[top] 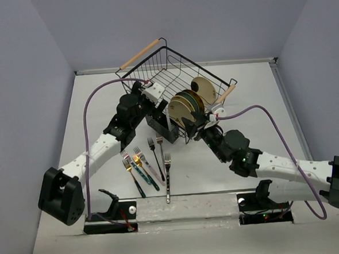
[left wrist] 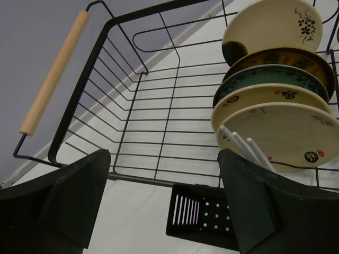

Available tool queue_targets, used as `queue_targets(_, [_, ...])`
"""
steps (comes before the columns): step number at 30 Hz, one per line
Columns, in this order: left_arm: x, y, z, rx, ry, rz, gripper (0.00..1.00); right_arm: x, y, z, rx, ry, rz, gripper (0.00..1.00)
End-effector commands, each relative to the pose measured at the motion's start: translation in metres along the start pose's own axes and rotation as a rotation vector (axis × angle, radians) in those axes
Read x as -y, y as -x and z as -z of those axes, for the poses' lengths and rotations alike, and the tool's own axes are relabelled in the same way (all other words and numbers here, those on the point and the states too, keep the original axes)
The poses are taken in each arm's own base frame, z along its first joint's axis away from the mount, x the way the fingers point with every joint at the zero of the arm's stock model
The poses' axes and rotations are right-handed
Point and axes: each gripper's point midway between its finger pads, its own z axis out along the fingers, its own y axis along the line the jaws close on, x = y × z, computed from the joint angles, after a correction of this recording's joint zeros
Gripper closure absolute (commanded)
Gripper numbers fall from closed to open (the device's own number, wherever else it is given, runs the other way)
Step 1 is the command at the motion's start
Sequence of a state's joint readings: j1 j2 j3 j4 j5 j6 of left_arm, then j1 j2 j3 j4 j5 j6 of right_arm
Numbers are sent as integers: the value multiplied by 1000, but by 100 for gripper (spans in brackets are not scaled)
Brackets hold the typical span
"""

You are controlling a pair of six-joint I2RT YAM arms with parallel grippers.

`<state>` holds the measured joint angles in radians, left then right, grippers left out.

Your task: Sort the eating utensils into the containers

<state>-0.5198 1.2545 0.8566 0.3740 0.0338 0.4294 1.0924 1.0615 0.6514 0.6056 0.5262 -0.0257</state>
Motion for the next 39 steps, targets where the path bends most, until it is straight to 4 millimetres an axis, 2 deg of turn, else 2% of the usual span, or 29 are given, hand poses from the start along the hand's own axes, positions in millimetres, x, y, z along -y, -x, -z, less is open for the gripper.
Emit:
queue_targets(1, [-5,29,-12,84,18,-19,3,5,29,3,61,-15,-53,50])
queue_targets(7, [10,27,-20,94,-17,-38,2,8,35,10,73,-10,-61,50])
queue_targets(10, [24,37,-19,116,-38,-58,2,9,35,10,68,-15,-56,49])
queue_targets(14, [39,53,-6,159,-62,-65,2,9,39,13,77,-7,-66,48])
queue_targets(18, [55,57,1,176,-100,-79,1,17,60,22,132,-33,-167,48])
queue_targets(23, [67,47,-3,155,-123,-95,1,32,85,41,203,-58,-234,48])
queue_targets(26, [78,50,-4,163,-146,-108,1,40,95,53,239,-61,-246,48])
queue_targets(29, [73,56,-5,161,-111,-101,1,45,98,57,245,-77,-237,48])
queue_targets(34, [36,62,2,152,70,-101,1,42,94,53,223,-73,-216,47])
queue_targets(35, [30,56,5,138,104,-111,1,42,95,52,223,-72,-215,47])
queue_targets(39, [13,57,16,143,160,-109,1,40,98,50,220,-67,-203,47])
